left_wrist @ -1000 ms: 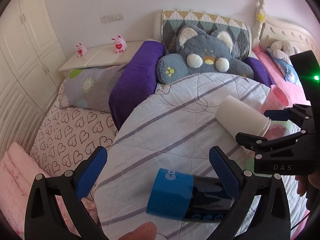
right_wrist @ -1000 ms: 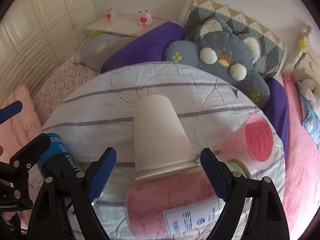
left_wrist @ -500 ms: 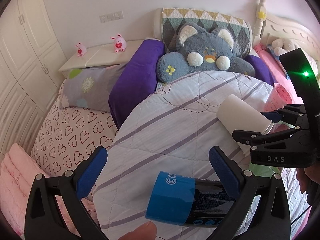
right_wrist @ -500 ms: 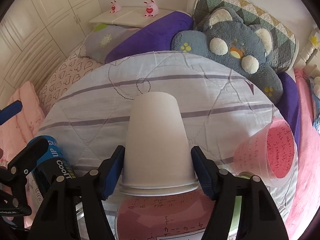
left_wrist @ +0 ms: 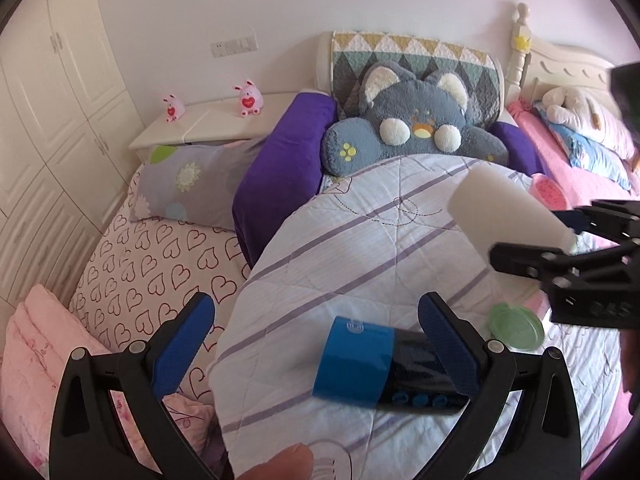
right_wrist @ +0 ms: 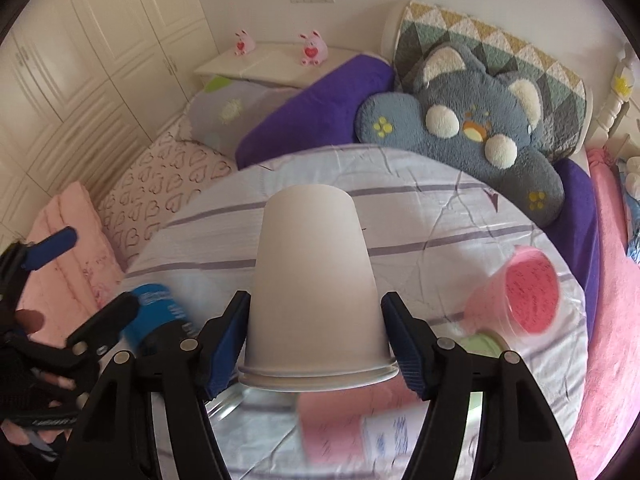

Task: Flip cup upright
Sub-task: 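Lift the white cup with the right tool and carry it toward the left tool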

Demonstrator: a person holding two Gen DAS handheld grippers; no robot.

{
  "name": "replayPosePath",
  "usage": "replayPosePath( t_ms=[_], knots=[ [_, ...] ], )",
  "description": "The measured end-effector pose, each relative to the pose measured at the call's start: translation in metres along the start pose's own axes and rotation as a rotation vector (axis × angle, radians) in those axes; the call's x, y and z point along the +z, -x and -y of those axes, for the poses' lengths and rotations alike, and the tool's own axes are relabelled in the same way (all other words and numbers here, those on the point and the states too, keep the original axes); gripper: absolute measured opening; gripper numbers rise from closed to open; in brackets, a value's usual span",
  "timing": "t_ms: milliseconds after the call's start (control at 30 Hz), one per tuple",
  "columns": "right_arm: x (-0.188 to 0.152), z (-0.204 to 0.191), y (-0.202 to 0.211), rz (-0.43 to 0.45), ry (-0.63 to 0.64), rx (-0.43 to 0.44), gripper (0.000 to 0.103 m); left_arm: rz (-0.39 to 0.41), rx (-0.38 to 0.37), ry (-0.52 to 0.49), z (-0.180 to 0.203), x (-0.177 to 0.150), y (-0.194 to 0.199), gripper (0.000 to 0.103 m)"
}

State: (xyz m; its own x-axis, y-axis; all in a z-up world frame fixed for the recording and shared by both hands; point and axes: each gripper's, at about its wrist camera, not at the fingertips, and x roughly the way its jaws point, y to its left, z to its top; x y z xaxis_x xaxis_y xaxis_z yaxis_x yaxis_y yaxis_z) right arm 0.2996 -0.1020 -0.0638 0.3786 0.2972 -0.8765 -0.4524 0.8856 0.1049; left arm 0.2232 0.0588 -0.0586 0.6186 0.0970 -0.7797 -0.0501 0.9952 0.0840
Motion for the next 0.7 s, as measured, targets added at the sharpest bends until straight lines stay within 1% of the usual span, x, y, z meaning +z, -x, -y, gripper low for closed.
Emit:
replayPosePath(
  t_ms=[133,300,333,400,467,567,700],
  knots=[
    [-0.027,-0.009,0.032,0.022,-0.008,0.005,0.067,0.024,-0.005,-0.005,0.0,-0.013,0.023,0.103],
    [-0.079,-0.025,0.054,0.0,0.001,0.006,0.067,0.037,-0.007,-0.02,0.004,-0.039,0.05,0.103],
    [-0.094,-0.031,0.056,-0.014,0.015,0.008,0.067,0.037,-0.006,-0.022,0.004,-0.043,0.054,0.103],
    [-0.112,-0.037,0.059,-0.036,0.044,0.019,0.067,0.034,0.004,-0.03,0.004,-0.056,0.063,0.103],
    [-0.132,-0.046,0.056,-0.07,0.099,0.035,0.067,0.029,0.016,-0.029,0.004,-0.068,0.071,0.103],
    [-0.155,-0.058,0.048,-0.122,0.179,0.065,0.067,0.021,0.031,-0.025,0.002,-0.08,0.079,0.103],
    [-0.173,-0.074,0.041,-0.153,0.27,0.12,0.067,0.014,0.064,-0.027,0.003,-0.095,0.089,0.103]
  ],
)
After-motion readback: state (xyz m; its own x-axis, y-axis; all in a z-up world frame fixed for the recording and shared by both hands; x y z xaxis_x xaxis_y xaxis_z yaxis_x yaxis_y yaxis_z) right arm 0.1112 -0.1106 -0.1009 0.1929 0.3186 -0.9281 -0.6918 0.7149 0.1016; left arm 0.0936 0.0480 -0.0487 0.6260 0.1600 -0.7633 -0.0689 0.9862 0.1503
